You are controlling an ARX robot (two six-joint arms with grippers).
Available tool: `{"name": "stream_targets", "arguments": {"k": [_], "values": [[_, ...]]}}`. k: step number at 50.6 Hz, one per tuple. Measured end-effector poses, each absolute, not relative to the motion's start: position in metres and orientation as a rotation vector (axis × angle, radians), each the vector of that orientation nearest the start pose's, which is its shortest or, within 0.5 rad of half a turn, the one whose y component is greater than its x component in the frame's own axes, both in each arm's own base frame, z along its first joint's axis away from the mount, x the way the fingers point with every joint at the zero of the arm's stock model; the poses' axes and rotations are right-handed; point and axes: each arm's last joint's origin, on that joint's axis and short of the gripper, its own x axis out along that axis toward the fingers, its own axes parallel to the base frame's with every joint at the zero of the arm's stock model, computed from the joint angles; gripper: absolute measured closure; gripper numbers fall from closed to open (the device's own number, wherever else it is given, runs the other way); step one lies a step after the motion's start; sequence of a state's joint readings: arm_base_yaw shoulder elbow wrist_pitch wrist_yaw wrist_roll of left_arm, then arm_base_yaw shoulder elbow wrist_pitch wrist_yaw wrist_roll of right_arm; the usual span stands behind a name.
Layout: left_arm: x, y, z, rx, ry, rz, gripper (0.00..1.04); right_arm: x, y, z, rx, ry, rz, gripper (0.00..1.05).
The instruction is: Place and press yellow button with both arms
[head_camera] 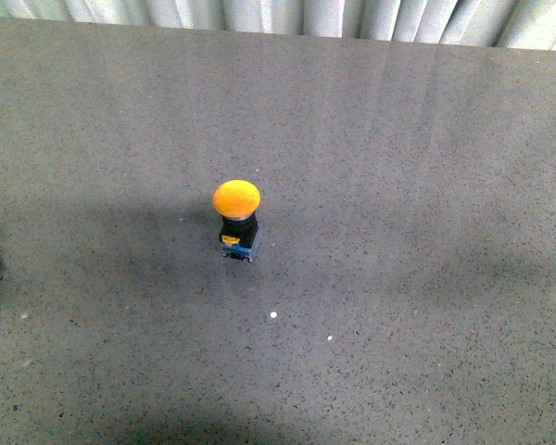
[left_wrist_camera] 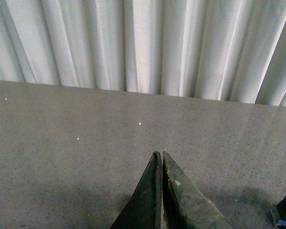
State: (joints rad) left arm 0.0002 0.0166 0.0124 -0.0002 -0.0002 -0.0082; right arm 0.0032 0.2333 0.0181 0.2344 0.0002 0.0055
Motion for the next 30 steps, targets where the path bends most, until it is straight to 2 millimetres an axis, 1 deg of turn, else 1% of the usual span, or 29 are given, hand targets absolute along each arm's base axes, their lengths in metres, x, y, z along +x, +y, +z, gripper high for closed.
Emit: {"name": "stream_targets", "arguments": {"k": [10,15,18,28,30], "values": [[0.098,0.000,0.166,-0.008,0.004,0.000,1.03,0.108,0.000,0.172,0.006,-0.019,0.003,1.03],[0.098,0.000,0.166,-0.008,0.004,0.001,1.03,0.101,0.000,0.168,0.006,0.016,0.003,1.03],[0.098,0.000,0.166,-0.008,0.004,0.001,1.03,0.098,0.000,0.169,0.006,-0.004,0.002,1.03],[0.098,0.000,0.166,-0.009,0.004,0.000,1.03,0.097,0.000,0.169,0.006,-0.014,0.001,1.03],[0.098,0.000,0.166,-0.009,0.004,0.000,0.96,0.097,0.000,0.169,0.004,-0.014,0.002,0.96]]}}
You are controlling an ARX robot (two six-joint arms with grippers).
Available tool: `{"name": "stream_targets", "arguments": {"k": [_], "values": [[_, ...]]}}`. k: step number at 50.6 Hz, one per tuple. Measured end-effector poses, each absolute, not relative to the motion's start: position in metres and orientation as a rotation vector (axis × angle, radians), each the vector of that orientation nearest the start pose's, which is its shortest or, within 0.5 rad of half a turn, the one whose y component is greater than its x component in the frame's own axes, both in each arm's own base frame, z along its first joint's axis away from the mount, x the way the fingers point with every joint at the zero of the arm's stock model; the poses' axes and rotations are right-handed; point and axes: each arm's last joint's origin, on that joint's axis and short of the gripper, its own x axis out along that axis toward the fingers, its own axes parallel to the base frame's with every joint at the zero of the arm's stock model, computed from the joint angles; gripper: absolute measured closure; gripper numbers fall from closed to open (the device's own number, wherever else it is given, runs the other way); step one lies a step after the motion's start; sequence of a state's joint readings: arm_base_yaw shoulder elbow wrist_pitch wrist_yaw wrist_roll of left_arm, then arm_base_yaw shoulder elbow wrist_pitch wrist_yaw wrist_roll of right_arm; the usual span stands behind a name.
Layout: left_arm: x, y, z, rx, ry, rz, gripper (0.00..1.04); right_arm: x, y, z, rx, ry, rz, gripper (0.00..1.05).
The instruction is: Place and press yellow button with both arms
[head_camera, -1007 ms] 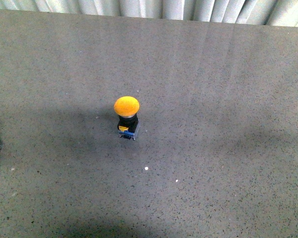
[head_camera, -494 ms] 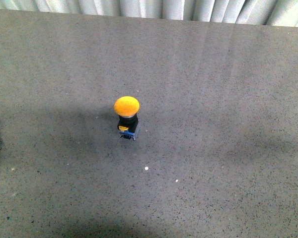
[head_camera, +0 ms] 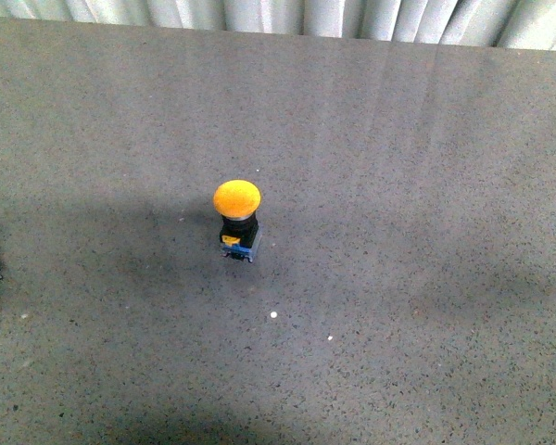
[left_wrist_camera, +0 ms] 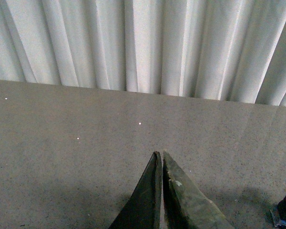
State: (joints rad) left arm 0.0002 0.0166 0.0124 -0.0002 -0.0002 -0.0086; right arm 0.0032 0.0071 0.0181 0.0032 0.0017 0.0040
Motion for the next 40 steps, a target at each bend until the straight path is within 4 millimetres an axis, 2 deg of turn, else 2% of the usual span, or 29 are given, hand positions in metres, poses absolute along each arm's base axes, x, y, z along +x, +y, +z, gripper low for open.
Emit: {"name": "stream_targets", "arguments": {"k": [7,11,25,26,28,40], "values": [[0.0980,0.0000,0.1664,-0.009,0.004,0.000,0.74,0.0969,0.0003,0.1695,0.004,-0.015,0.002,0.75],[0.0980,0.0000,0.1664,-0.008,0.004,0.000,0.56,0.0969,0.0003,0.1695,0.004,-0.015,0.002,0.57],[0.0980,0.0000,0.1664,-0.008,0.004,0.000,0.09,0.0969,0.0003,0.1697,0.004,-0.016,0.002,0.10],[0.0980,0.0000,0.1664,-0.006,0.004,0.000,0.07,0.0969,0.0003,0.1697,0.004,-0.016,0.001,0.08],[0.0980,0.0000,0.1664,-0.006,0.004,0.000,0.10,0.0969,0.0003,0.1695,0.004,-0.015,0.001,0.09],[0.0980,0.0000,0.1664,-0.006,0.004,0.000,0.09,0.0969,0.0003,0.1695,0.004,-0.015,0.001,0.09]]}}
